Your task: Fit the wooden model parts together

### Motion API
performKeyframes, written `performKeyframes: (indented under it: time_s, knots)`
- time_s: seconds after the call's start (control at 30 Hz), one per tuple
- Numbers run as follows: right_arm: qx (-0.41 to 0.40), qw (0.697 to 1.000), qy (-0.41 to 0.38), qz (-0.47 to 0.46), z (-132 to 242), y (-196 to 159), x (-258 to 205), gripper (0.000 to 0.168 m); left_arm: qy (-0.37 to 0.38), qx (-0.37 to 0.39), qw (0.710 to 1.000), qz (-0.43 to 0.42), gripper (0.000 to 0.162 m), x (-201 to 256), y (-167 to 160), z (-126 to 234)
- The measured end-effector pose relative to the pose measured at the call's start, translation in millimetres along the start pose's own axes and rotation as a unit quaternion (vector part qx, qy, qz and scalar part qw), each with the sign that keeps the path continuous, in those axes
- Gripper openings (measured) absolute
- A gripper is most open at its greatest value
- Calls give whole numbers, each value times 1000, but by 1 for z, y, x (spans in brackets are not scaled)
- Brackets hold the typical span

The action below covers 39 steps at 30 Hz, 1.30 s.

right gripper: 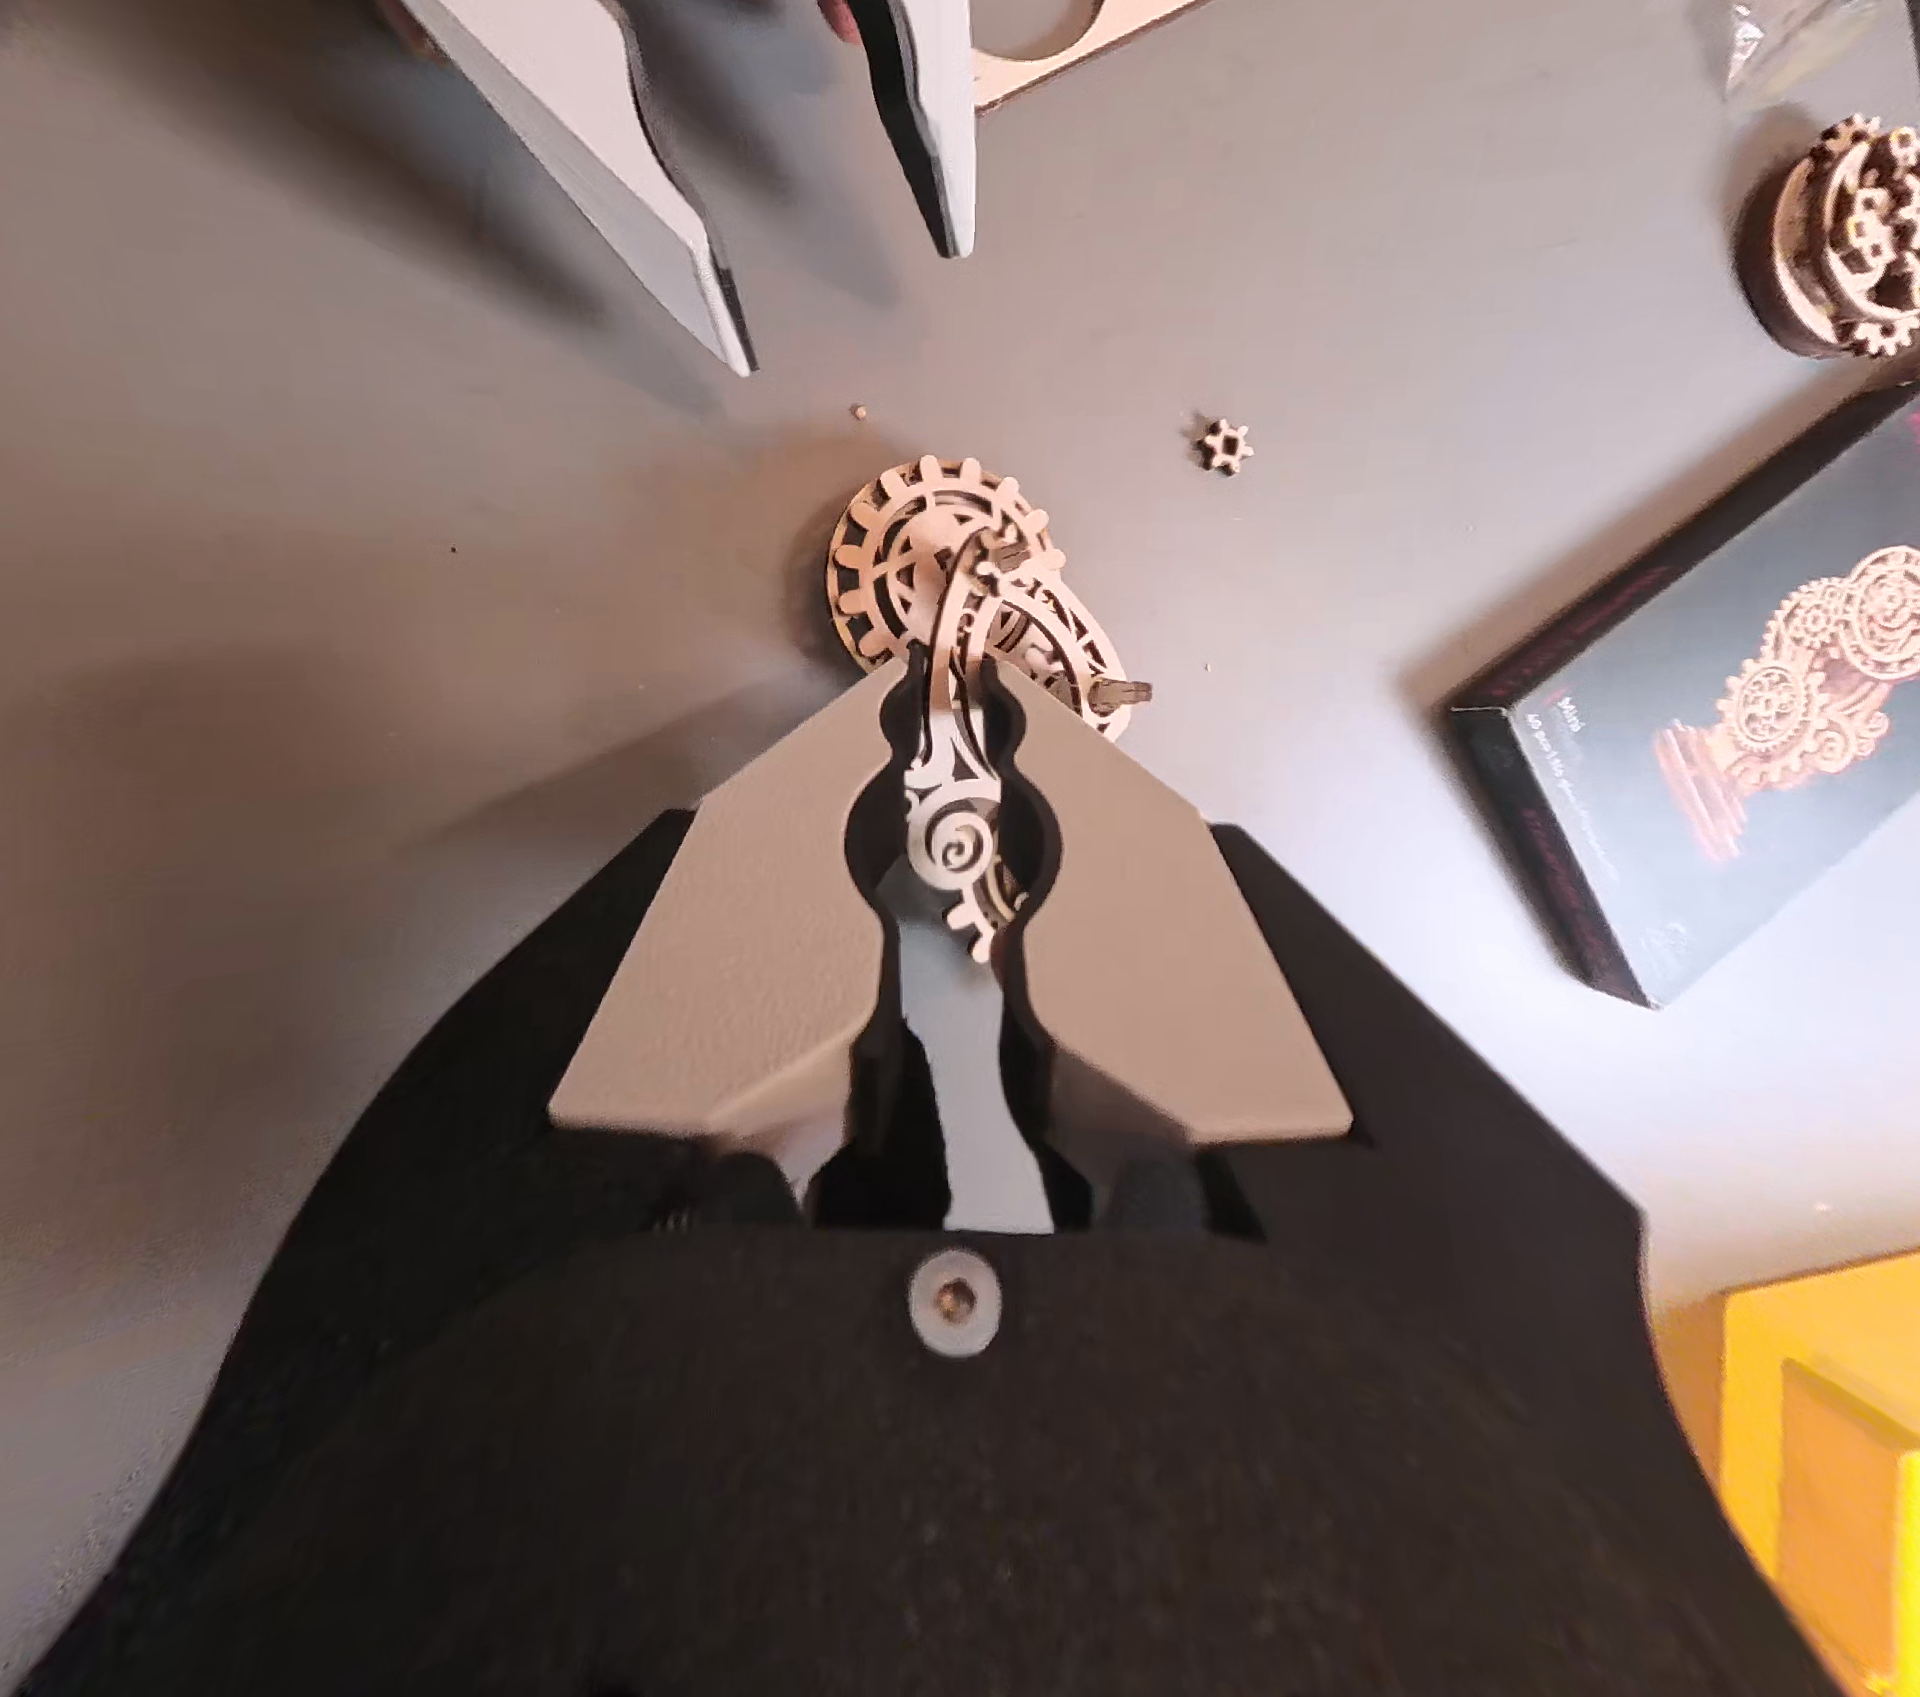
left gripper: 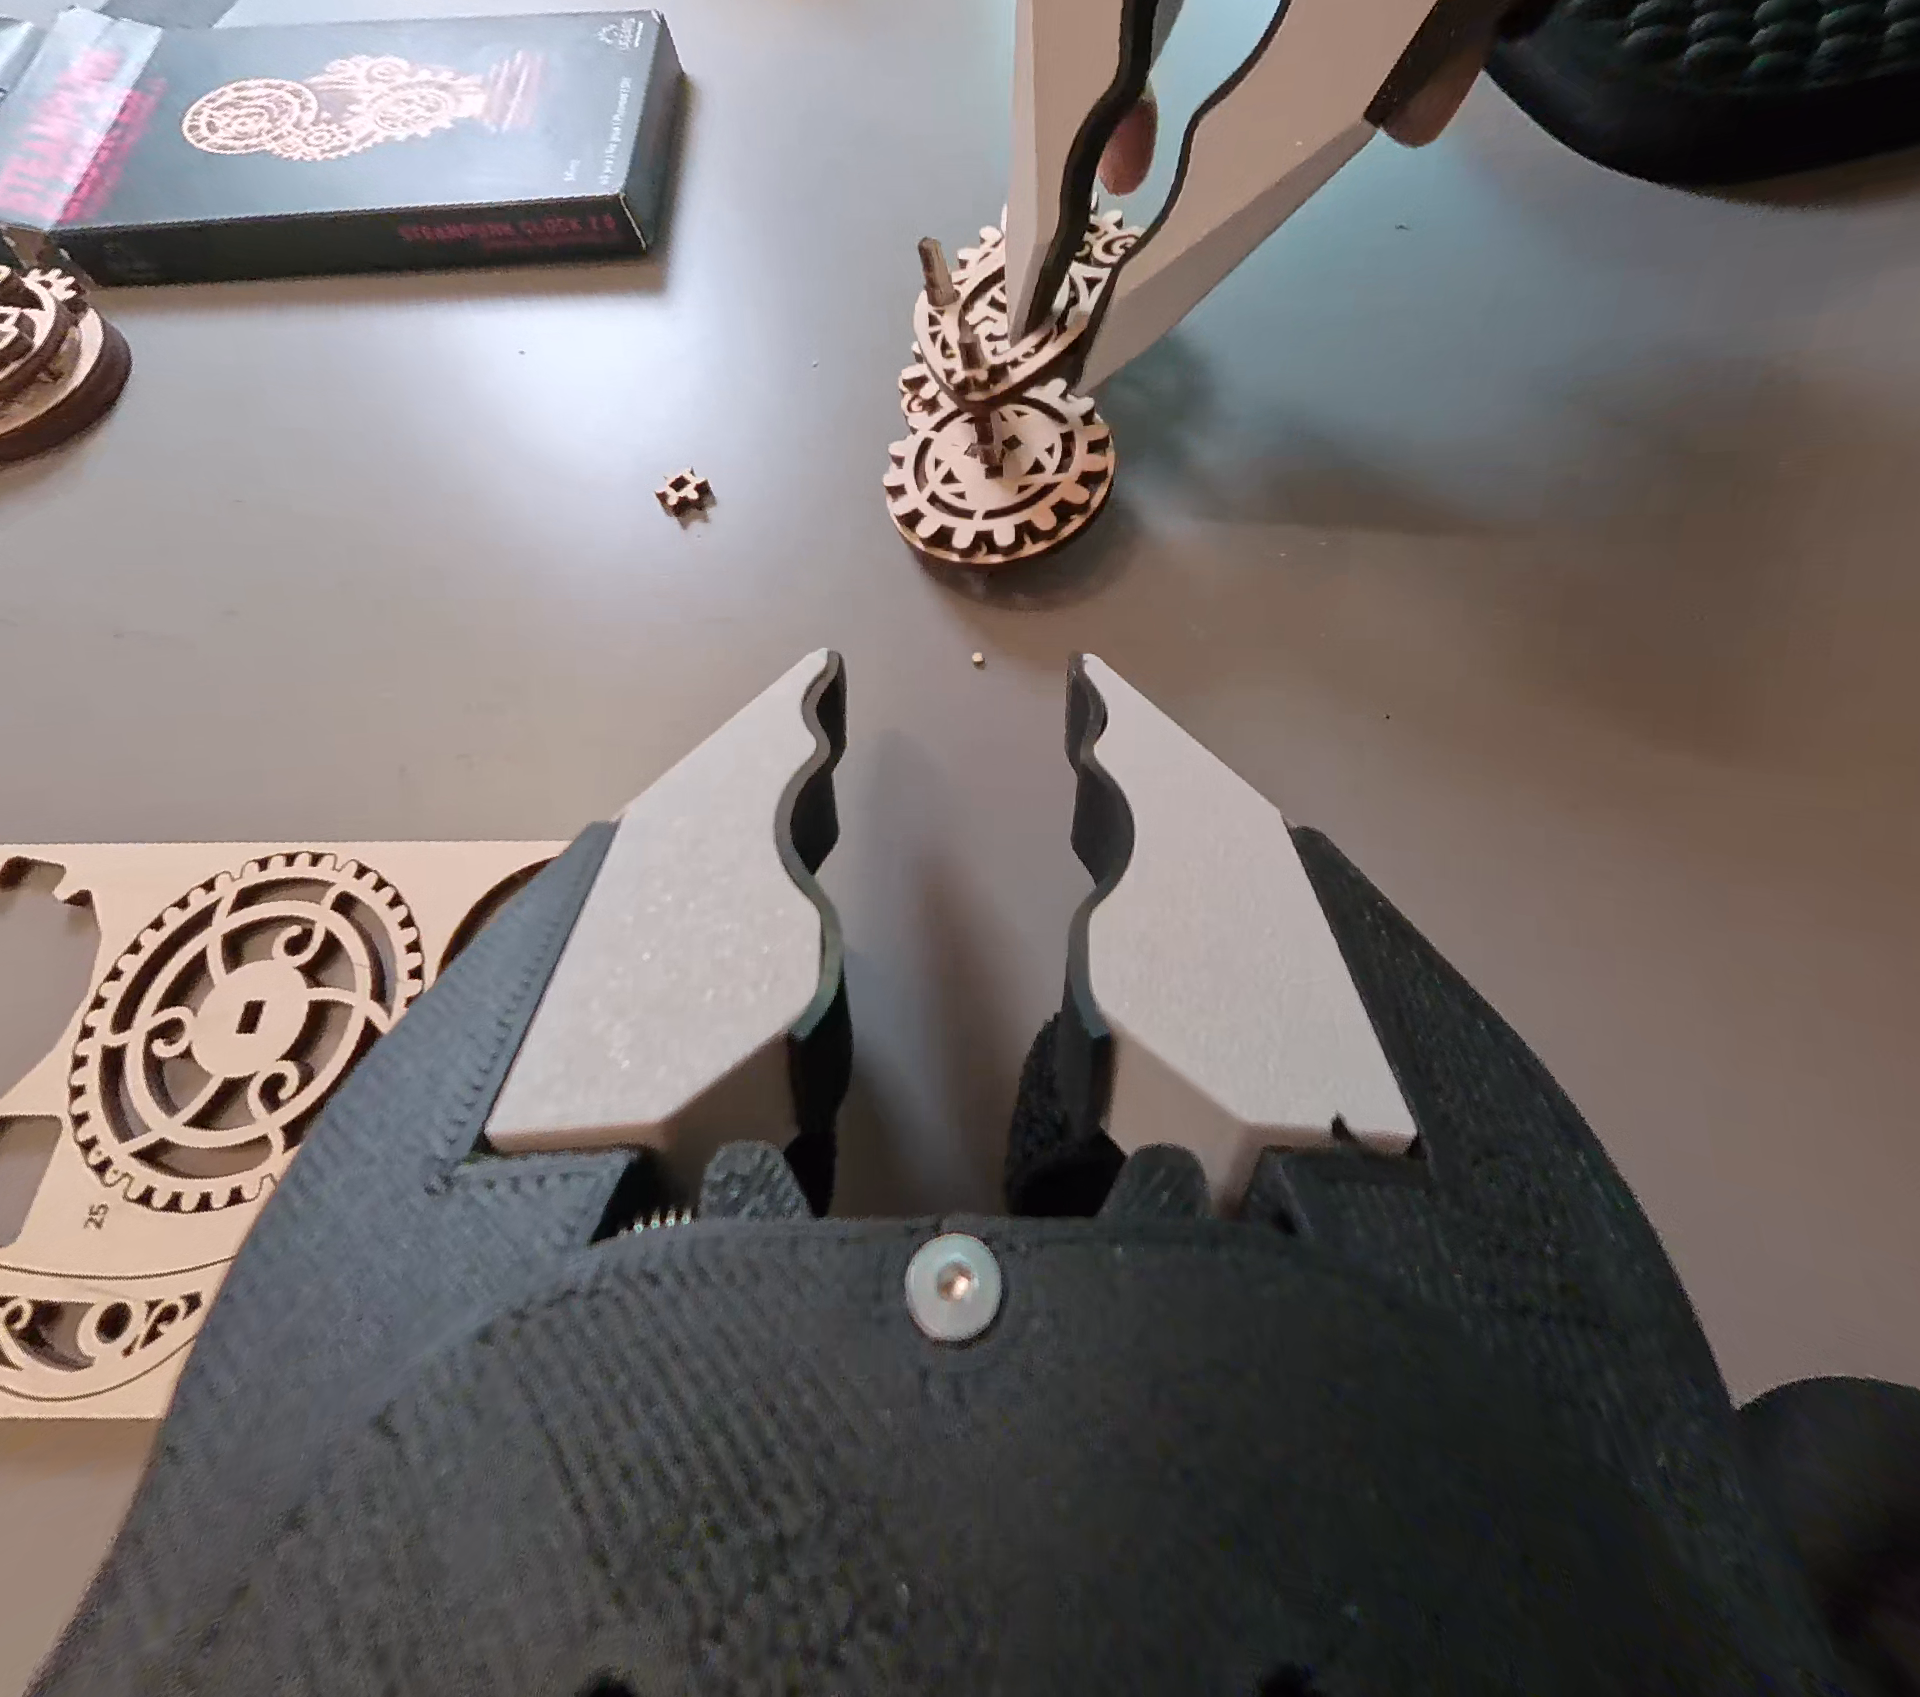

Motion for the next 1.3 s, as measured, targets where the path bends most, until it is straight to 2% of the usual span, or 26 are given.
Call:
performKeyframes:
  time_s: [0.2, 0.37, 0.63, 0.87, 1.07, 1.3]
  knots:
    - [-10, 1000, 12, 27, -4, 0, -7, 16, 0, -3, 1000, 0, 41, 0, -1, -1]
    - [3, 1000, 8, 23, 5, 4, -5, 15, -2, -3, 1000, 4, 41, 0, 0, -1]
    - [-15, 999, 11, 28, -2, 2, -8, 16, -1, -9, 1000, 5, 41, -1, -1, -2]
    - [4, 998, -38, 58, 24, 16, 5, 10, 3, -15, 1000, -3, 40, 0, -2, -3]
    - [4, 997, 13, 73, 8, 19, 10, 7, 6, -17, 1000, -7, 40, 1, -3, -2]
    - [6, 996, 36, 76, 2, 21, 13, 2, 4, -19, 1000, -6, 39, 1, -3, -3]
Point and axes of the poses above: each gripper's, where its closed fingertips meet, z back along the fingers, y out of its top, x = y × z across the jaws, the point moved 7 cm from there along z, back along the fingers, and after that the axes turned 10 degrees about z, right-handed, at the moved point
